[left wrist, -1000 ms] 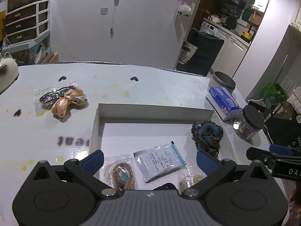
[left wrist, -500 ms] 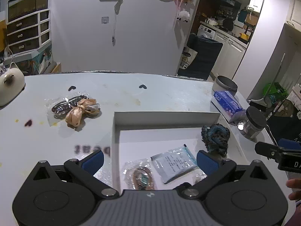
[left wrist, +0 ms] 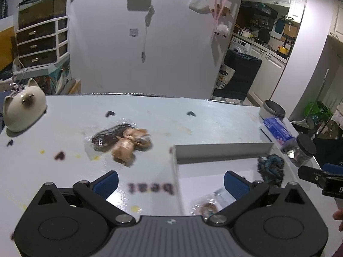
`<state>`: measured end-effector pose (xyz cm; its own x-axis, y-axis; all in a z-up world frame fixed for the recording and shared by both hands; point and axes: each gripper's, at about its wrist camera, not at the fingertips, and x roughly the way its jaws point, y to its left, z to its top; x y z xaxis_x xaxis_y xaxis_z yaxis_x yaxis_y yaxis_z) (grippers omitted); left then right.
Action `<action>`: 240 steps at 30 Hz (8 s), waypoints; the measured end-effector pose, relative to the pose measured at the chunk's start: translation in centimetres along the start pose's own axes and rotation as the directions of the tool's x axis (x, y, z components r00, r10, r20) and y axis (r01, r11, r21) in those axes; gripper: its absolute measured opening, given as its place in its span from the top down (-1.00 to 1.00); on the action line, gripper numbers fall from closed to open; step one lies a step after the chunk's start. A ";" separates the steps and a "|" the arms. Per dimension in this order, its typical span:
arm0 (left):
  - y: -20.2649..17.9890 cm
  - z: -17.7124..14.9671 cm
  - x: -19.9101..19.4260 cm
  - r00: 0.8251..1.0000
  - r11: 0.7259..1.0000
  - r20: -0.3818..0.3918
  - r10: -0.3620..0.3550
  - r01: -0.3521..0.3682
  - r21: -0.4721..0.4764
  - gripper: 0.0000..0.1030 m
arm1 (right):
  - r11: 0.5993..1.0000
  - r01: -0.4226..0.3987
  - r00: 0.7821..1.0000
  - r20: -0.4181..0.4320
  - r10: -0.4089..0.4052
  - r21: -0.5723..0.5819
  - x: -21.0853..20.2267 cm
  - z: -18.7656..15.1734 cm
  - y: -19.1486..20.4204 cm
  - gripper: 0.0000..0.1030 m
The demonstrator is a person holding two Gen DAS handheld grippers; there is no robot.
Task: Organize soft objects
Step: 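Move both tools out of the tray toward the bow and dark cord bag, then close the left tool on the clear bag of dark brown cords, then close the right tool on the peach satin bow, then carry the bow with the right tool while the left tool carries the cord bag to the tray, then lower the bow and cord bag into the tray and open both tools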
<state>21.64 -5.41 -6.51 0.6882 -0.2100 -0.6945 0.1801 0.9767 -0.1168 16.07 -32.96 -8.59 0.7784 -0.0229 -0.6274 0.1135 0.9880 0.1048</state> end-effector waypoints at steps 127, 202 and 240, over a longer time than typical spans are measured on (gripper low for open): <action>12.0 2.0 1.6 0.966 0.960 -0.011 -0.260 0.260 0.106 0.23 | 0.971 -0.217 0.957 -0.172 0.233 0.105 5.1 -0.3 18.3 0.52; -10.5 1.7 21.8 0.874 0.500 -0.438 -0.213 0.482 0.719 -0.26 | 0.943 -0.312 0.858 -0.460 0.228 -0.116 17.4 -1.7 -1.5 0.55; -9.6 1.2 0.9 0.988 0.956 0.030 -0.152 0.140 0.258 -1.00 | 0.973 -0.218 0.974 -0.073 0.212 -0.081 1.2 3.4 -6.1 -0.65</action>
<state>21.39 -14.99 -5.13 0.6735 -0.3576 -0.6470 0.4493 0.8930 -0.0258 18.41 -39.56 -7.41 0.7374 0.1987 -0.6456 -0.1091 0.9782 0.1766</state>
